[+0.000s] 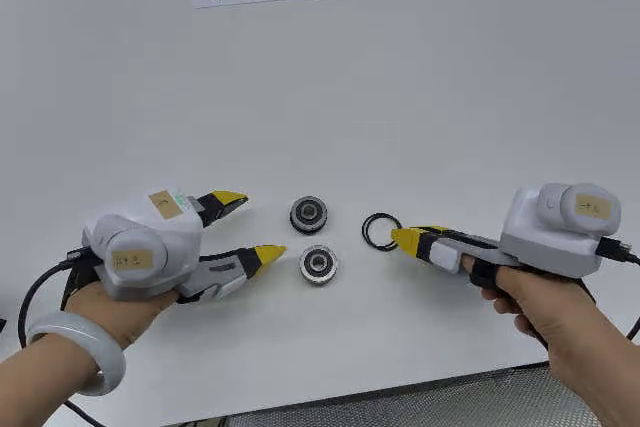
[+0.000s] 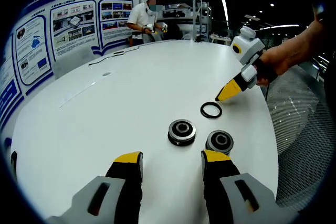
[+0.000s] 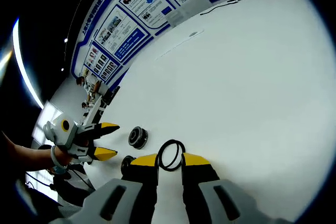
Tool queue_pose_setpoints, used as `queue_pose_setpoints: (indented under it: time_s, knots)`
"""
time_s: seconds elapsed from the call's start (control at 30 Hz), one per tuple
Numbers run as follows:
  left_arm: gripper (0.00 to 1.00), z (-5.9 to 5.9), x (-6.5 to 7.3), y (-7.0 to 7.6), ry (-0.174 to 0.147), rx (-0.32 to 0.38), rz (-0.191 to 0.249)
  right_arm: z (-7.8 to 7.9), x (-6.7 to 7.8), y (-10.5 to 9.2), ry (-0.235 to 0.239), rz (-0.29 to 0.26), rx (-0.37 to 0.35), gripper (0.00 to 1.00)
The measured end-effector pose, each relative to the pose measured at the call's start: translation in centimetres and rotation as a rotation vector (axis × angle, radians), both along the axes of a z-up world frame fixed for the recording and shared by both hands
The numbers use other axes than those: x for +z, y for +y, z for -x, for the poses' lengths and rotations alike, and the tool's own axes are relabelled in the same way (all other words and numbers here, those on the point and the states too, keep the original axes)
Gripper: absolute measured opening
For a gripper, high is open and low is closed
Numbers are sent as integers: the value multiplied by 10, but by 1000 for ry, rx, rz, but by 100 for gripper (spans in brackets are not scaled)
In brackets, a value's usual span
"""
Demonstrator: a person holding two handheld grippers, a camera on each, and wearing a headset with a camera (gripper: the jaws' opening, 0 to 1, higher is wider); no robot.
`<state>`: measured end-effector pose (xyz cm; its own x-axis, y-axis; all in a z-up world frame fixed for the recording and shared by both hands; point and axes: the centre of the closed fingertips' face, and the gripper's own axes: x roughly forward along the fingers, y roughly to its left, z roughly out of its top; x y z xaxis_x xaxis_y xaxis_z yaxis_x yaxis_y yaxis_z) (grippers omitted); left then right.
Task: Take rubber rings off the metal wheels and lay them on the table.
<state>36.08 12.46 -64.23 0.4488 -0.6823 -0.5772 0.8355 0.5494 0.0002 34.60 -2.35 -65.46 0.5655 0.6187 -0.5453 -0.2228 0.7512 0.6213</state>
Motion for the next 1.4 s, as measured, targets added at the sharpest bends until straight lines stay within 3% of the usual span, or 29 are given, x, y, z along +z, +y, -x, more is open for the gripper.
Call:
queue_pose_setpoints:
  time_s: [0.57, 0.93, 1.4]
  knots:
    - [33, -9, 5, -24, -6, -33, 21, -22, 10, 36, -30, -55, 62, 18]
    - [27, -13, 4, -40, -7, -64, 16, -28, 10, 63, -31, -72, 115, 18]
    - [20, -11, -6, -51, 4, -104, -29, -26, 8, 69, -18, -86, 123, 17]
